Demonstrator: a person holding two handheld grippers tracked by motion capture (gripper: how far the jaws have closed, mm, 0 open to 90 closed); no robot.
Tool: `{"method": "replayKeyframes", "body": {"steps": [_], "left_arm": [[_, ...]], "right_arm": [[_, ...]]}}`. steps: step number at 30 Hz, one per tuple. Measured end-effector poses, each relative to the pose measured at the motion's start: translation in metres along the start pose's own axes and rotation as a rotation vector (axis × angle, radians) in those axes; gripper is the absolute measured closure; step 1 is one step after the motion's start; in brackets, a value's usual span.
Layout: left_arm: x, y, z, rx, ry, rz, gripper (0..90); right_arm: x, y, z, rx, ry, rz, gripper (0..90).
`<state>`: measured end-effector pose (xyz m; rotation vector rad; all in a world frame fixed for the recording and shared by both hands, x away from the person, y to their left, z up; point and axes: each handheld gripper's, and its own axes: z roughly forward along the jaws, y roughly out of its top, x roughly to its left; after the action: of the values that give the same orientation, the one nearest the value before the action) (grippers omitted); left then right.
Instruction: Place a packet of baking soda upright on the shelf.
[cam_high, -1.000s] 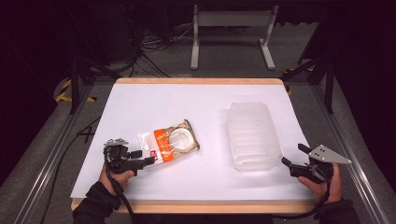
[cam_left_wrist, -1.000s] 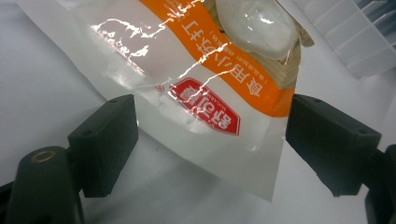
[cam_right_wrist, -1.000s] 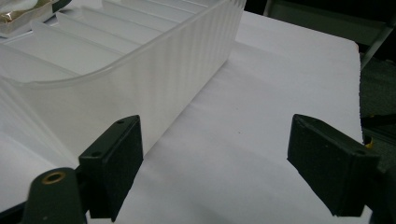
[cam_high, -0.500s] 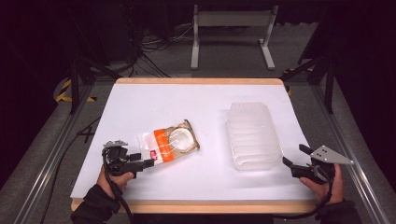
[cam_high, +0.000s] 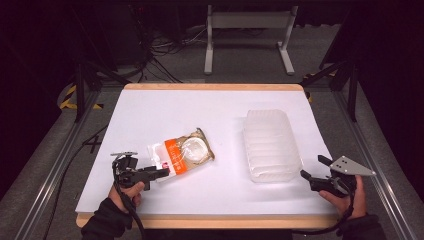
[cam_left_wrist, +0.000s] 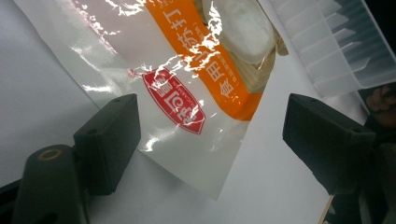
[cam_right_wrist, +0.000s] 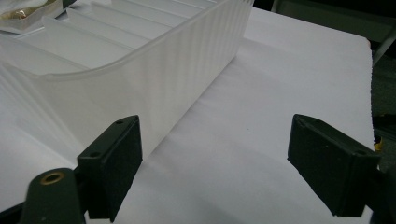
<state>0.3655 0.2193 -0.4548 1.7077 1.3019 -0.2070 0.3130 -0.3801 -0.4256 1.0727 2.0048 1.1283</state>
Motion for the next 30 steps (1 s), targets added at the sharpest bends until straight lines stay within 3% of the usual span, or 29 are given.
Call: {"method": "replayKeyframes", "body": {"steps": [1,2,3,5,7,9,11,14,19,22,25,28,30], "left_arm": [[0.0,0.0,-0.002,-0.008,0.028,0.013,20.1],[0.0,0.0,-0.006,-0.026,0.053,-0.011,19.5],[0.0,0.0,-0.006,-0.026,0.053,-0.011,18.8],[0.004,0.002,-0.012,-0.038,0.11,0.008,17.2],[0.01,0.007,-0.01,-0.04,0.092,0.03,16.7],[0.014,0.014,-0.005,-0.03,0.122,0.045,15.6],[0.016,0.02,0.0,-0.025,0.116,0.063,14.0],[0.016,0.023,0.002,-0.035,0.121,0.055,12.9],[0.019,0.023,0.004,-0.059,0.078,-0.004,13.6],[0.016,0.012,-0.003,-0.055,0.014,-0.088,16.8],[0.006,-0.002,-0.007,-0.023,0.009,-0.084,17.0],[0.0,-0.009,-0.009,-0.013,-0.007,-0.113,17.3],[-0.005,-0.015,-0.007,0.005,-0.042,-0.114,17.7]], "right_arm": [[0.0,0.0,0.0,-0.002,0.002,-0.003,18.6],[0.0,0.0,-0.001,-0.003,0.003,-0.002,18.6],[0.0,0.0,-0.001,-0.003,0.003,-0.002,18.6],[0.0,0.0,-0.001,-0.001,0.003,0.001,18.6],[0.0,-0.001,-0.001,0.001,0.002,0.0,18.6],[0.0,-0.001,0.001,0.003,0.006,0.003,18.6],[0.001,-0.001,0.001,0.007,0.007,0.003,18.6],[0.001,-0.001,0.002,0.008,0.011,-0.001,18.6],[0.001,-0.002,0.003,0.013,0.018,0.01,18.6],[0.001,-0.002,0.002,0.011,0.019,0.011,18.6],[0.0,-0.002,0.0,0.007,0.018,0.015,18.6],[0.0,-0.002,0.0,0.006,0.017,0.018,18.6],[0.0,-0.001,0.0,0.005,0.018,0.015,18.6]]}}
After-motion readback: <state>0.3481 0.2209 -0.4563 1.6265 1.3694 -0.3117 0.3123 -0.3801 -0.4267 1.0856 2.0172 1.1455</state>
